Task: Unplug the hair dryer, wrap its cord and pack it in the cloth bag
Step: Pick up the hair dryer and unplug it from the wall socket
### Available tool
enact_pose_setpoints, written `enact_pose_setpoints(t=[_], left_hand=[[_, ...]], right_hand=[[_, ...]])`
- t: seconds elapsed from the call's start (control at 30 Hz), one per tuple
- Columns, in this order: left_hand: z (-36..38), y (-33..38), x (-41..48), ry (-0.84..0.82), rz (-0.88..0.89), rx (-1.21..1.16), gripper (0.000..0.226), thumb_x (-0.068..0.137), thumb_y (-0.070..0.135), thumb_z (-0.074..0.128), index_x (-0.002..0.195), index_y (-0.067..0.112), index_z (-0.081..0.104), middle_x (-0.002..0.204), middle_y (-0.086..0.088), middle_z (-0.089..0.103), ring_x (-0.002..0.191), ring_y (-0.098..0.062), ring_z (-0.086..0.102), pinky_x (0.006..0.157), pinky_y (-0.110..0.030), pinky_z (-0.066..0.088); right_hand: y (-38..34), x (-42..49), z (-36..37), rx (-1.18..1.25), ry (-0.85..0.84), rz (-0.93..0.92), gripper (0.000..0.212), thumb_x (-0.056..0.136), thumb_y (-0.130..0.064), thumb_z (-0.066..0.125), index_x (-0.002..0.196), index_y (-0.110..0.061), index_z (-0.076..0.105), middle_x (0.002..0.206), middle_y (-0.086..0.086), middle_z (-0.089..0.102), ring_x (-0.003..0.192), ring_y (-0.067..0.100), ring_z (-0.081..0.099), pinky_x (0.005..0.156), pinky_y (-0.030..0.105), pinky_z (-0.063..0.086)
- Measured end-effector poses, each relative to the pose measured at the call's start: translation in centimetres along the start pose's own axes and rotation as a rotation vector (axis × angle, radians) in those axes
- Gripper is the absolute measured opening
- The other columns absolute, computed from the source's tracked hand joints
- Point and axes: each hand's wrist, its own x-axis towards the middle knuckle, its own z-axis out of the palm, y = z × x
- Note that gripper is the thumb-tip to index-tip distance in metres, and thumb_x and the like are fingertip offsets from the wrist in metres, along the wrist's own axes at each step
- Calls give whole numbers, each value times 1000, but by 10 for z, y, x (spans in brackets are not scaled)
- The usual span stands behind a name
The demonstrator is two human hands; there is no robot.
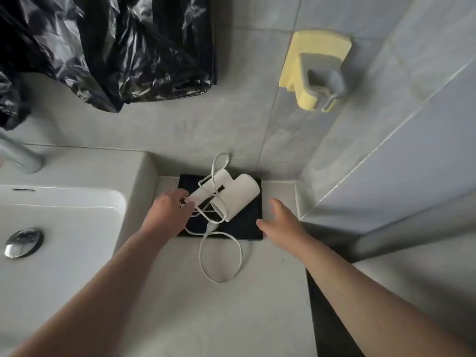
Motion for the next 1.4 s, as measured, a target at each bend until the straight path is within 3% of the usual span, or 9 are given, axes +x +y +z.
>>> enact_pose_setpoints(t=[0.1, 0.17, 0.23, 0.3, 0.6, 0.93, 1.07, 1.2, 1.4], left_hand=[[10, -4, 26, -26, -20, 63, 43, 95, 30, 52, 134, 12, 57, 132, -11, 58, 126, -33, 47, 106, -41, 37], [17, -5, 37, -81, -44, 84, 42, 94, 32, 48, 129, 12, 58, 128, -11, 58, 125, -34, 45, 106, -43, 36], [24, -8, 44, -106, -46, 101, 32, 92, 34, 47, 112, 13, 62, 111, -9, 59, 117, -34, 46, 99, -43, 39], [27, -9, 50, -109, -29, 101, 22, 91, 34, 49, 95, 16, 62, 97, -4, 56, 109, -33, 49, 89, -39, 40], [29, -5, 61, -155, -6, 56, 18, 88, 34, 63, 74, 25, 55, 70, 2, 61, 68, -22, 59, 61, -30, 40], [12, 11, 33, -29, 94, -116, 9, 80, 24, 68, 88, 20, 67, 76, 0, 64, 71, -21, 59, 62, -33, 45], [0, 24, 29, -152, -130, -542, 44, 74, 41, 57, 77, -3, 62, 67, -12, 56, 64, -23, 50, 64, -43, 44], [0, 45, 31, -151, -291, -453, 54, 86, 59, 61, 63, 10, 55, 65, -6, 52, 62, -23, 48, 64, -32, 38], [0, 55, 24, -53, -127, -464, 31, 84, 22, 63, 59, 7, 52, 58, -9, 37, 56, -18, 33, 57, -31, 28]], right_hand=[[-11, 27, 10, 169, -29, 70, 56, 88, -38, 60, 136, -20, 39, 127, 2, 48, 118, 22, 52, 87, 31, 40], [-15, 44, 17, 296, -15, 121, 51, 82, -41, 64, 123, -17, 45, 112, -1, 50, 103, 24, 59, 89, 39, 50], [-16, 59, 24, 480, 8, 207, 45, 79, -39, 66, 109, -10, 50, 105, 3, 59, 92, 23, 64, 89, 46, 57], [-20, 70, 28, 586, 25, 259, 39, 82, -38, 67, 106, -10, 54, 110, 10, 62, 94, 21, 65, 84, 38, 60], [-27, 94, 45, 949, -19, 392, 61, 74, -41, 79, 120, -10, 54, 120, 7, 62, 106, 22, 63, 77, 33, 60], [-32, 73, 24, 969, -13, 292, 70, 60, -46, 82, 117, -14, 59, 115, 7, 68, 104, 22, 68, 66, 33, 60], [-34, 60, 11, 908, 27, 192, 47, 76, -31, 79, 116, -14, 62, 111, 8, 71, 98, 21, 70, 69, 32, 61], [-37, 47, 9, 868, 49, 100, 45, 76, -25, 80, 116, -16, 62, 109, 4, 71, 94, 16, 70, 75, 34, 61], [-36, 37, 11, 763, 114, 85, 59, 58, -32, 85, 111, -21, 63, 104, -1, 72, 92, 15, 71, 85, 43, 59]])
